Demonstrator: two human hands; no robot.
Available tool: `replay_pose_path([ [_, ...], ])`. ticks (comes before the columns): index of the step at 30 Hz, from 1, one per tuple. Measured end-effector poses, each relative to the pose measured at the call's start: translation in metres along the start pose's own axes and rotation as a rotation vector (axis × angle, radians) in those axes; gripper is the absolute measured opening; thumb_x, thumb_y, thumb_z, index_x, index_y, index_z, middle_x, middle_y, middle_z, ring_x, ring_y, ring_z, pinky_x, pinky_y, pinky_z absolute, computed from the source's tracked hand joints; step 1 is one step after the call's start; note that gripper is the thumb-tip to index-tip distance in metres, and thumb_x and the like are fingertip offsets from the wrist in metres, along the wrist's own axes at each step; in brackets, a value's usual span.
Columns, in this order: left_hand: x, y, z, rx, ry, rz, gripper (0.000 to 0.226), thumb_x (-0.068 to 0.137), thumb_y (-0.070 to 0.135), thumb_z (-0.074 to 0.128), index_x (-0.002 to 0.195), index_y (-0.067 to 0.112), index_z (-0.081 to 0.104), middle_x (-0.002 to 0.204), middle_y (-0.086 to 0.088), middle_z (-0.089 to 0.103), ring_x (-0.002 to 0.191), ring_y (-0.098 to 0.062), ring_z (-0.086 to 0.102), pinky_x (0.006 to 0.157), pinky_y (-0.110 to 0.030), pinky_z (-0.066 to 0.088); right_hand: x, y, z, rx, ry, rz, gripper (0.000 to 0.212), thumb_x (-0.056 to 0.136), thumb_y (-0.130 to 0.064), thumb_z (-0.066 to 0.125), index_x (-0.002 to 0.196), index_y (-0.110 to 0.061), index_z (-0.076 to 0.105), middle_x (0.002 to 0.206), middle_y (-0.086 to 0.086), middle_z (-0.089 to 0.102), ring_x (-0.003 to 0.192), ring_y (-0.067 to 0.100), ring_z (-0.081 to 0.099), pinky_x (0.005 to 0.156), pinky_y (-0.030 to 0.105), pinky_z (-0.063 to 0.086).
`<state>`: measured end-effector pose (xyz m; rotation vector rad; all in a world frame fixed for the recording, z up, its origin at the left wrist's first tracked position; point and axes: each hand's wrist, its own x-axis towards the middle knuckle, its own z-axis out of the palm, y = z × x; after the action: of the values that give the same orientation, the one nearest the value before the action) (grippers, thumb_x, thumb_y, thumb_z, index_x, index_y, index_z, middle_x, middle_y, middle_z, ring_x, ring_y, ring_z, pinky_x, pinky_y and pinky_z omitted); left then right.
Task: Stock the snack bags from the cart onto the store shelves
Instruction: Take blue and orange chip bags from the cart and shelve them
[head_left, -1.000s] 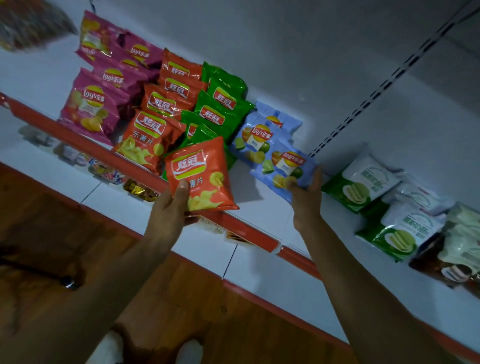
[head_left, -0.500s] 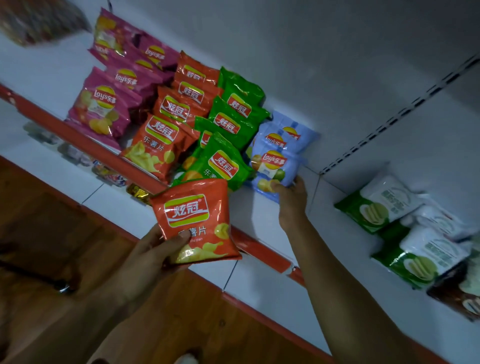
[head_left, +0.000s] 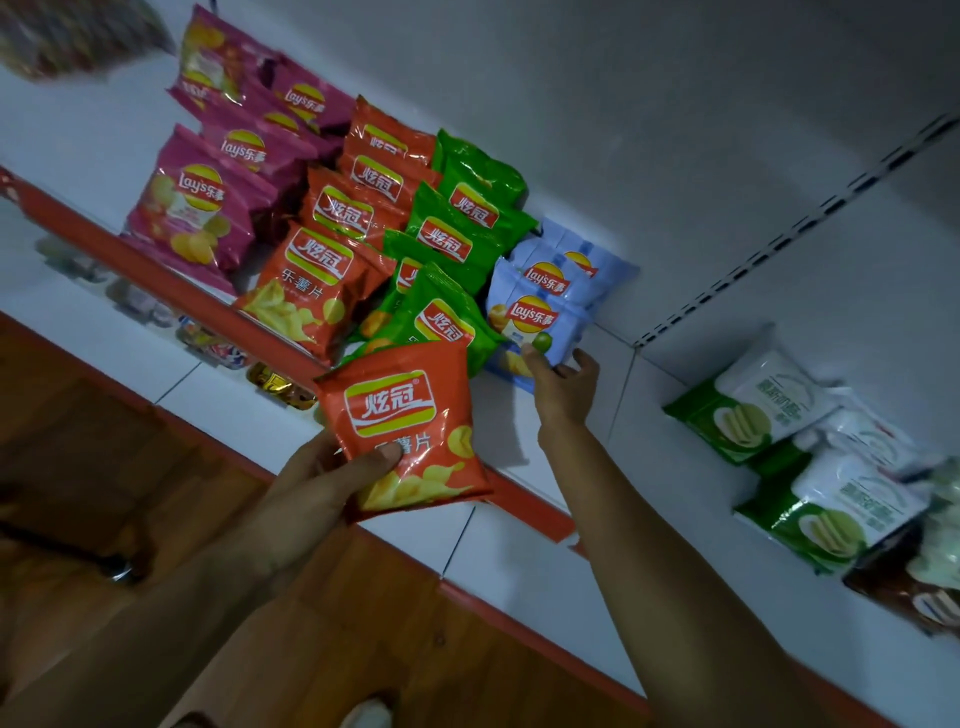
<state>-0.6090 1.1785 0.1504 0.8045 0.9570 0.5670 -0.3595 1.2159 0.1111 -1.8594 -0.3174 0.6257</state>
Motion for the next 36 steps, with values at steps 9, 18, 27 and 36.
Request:
replay_pose_path([
  [9, -0.025, 0.016, 0.008, 0.03, 0.05, 0.004, 0.07, 0.065, 0.047, 0.063, 0.13, 0.031, 0.044, 0.123, 0.001, 0.061, 0.109, -0.023, 0.062, 0.093, -0.042, 0.052, -0.069, -0.018, -0.021, -0.095, 0.118, -0.094, 0.055, 0.086, -0.03, 0.068, 0.133, -0.012, 0.045, 0.12, 0.016, 0.059, 0.103, 0.025, 0.06, 0.081, 0.027, 0.045],
  [18, -0.081, 0.11, -0.009, 0.275, -0.136, 0.247, 0.02, 0.091, 0.034, 0.055, 0.111, 0.036, 0.053, 0.103, 0.011, 0.067, 0.087, -0.008, 0.07, 0.069, -0.023, 0.058, -0.221, -0.109, -0.026, 0.448, -0.664, 0.11, 0.062, 0.079, -0.056, 0.053, 0.129, -0.02, 0.052, 0.122, 0.013, 0.065, 0.107, 0.032, 0.065, 0.09, 0.051, 0.052],
  [27, -0.157, 0.161, -0.035, 0.399, -0.32, 0.459, 0.022, 0.095, 0.026, 0.05, 0.116, 0.024, 0.053, 0.108, 0.003, 0.066, 0.088, -0.007, 0.07, 0.07, -0.02, 0.056, -0.327, -0.167, -0.039, 0.359, -0.374, -0.024, 0.03, 0.09, -0.026, 0.062, 0.118, -0.014, 0.062, 0.109, 0.015, 0.07, 0.094, 0.032, 0.07, 0.079, 0.044, 0.058],
  [36, -0.199, 0.247, 0.002, 0.401, -0.44, 0.653, 0.02, 0.091, 0.014, 0.057, 0.111, 0.013, 0.058, 0.089, 0.01, 0.07, 0.073, -0.003, 0.07, 0.06, -0.016, 0.054, -0.359, -0.245, -0.064, 0.444, -0.274, -0.279, 0.027, 0.093, -0.029, 0.057, 0.115, -0.015, 0.062, 0.11, 0.014, 0.07, 0.097, 0.031, 0.069, 0.083, 0.045, 0.056],
])
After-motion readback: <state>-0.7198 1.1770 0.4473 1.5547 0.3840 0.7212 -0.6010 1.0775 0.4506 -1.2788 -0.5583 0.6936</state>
